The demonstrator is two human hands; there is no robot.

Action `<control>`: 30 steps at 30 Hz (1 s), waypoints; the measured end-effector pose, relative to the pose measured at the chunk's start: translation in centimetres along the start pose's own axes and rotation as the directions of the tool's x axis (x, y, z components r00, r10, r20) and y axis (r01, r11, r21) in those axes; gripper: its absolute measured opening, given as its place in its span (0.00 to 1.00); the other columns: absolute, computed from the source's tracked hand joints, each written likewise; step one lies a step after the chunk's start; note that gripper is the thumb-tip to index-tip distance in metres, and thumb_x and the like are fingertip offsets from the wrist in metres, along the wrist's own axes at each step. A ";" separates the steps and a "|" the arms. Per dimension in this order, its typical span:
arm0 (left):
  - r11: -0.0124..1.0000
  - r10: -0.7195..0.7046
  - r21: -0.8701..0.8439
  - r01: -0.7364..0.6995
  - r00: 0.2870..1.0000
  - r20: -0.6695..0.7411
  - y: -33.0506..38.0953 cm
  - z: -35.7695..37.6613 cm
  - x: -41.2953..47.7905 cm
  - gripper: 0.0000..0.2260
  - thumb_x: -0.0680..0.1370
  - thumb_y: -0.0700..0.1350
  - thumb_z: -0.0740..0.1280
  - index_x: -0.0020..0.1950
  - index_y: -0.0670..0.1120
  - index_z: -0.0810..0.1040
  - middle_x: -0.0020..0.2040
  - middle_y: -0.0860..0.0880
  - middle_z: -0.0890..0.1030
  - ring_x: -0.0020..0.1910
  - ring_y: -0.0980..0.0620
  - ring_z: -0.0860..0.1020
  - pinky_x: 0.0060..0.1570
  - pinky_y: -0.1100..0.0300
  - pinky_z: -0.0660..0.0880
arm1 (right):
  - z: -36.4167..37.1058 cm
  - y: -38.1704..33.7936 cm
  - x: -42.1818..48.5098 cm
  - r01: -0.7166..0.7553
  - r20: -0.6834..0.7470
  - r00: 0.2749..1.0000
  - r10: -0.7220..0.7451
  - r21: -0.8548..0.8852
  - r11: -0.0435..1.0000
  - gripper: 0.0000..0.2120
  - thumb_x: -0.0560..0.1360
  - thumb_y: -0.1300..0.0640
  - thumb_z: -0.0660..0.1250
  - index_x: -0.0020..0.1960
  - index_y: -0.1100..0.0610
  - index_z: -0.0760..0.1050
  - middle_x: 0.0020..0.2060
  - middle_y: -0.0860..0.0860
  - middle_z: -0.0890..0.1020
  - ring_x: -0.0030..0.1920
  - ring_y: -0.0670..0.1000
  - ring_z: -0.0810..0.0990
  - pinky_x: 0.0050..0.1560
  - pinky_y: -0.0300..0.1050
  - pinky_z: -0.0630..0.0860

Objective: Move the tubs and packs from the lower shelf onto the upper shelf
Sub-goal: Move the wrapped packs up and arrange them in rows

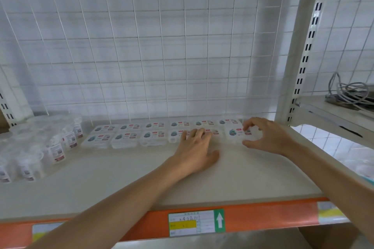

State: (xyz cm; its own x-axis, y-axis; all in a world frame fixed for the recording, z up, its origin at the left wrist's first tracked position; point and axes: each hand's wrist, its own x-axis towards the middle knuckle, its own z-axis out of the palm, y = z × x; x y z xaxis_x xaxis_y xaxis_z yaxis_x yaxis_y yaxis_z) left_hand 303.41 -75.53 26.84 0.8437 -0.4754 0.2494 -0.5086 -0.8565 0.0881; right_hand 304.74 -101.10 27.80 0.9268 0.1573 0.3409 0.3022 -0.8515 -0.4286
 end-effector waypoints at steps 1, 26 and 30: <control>1.000 -0.001 0.001 0.001 1.000 -0.003 0.0 0.2 -0.1 0.27 0.81 0.58 0.57 0.76 0.46 0.61 0.75 0.45 0.64 0.75 0.45 0.59 0.74 0.45 0.50 | 0.1 0.1 0.1 -0.001 0.007 1.000 0.001 0.003 1.000 0.16 0.66 0.49 0.77 0.48 0.41 0.73 0.55 0.40 0.77 0.57 0.46 0.74 0.57 0.44 0.70; 1.000 -0.002 0.015 0.002 1.000 -0.011 0.3 0.8 -0.3 0.25 0.82 0.56 0.55 0.76 0.45 0.60 0.74 0.45 0.63 0.73 0.45 0.60 0.73 0.51 0.51 | 1.7 -0.6 0.6 0.155 0.046 0.988 -0.148 -0.314 0.937 0.16 0.78 0.49 0.65 0.65 0.49 0.72 0.66 0.45 0.73 0.68 0.47 0.68 0.65 0.43 0.64; 1.000 -0.014 0.007 0.014 1.000 0.011 0.7 0.0 -0.6 0.27 0.82 0.56 0.55 0.77 0.44 0.57 0.76 0.44 0.60 0.76 0.46 0.55 0.74 0.54 0.49 | 1.6 -1.0 0.5 0.163 0.048 0.987 -0.156 -0.318 0.934 0.18 0.78 0.47 0.65 0.66 0.49 0.71 0.67 0.45 0.71 0.67 0.47 0.69 0.64 0.42 0.64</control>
State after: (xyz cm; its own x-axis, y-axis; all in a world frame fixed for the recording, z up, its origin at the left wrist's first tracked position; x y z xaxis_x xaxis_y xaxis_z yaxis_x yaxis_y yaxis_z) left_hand 302.56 -75.80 26.78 0.8528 -0.4653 0.2370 -0.4953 -0.8646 0.0845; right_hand 305.30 -99.35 27.04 0.8780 0.3120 0.3631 0.3626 -0.9286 -0.0789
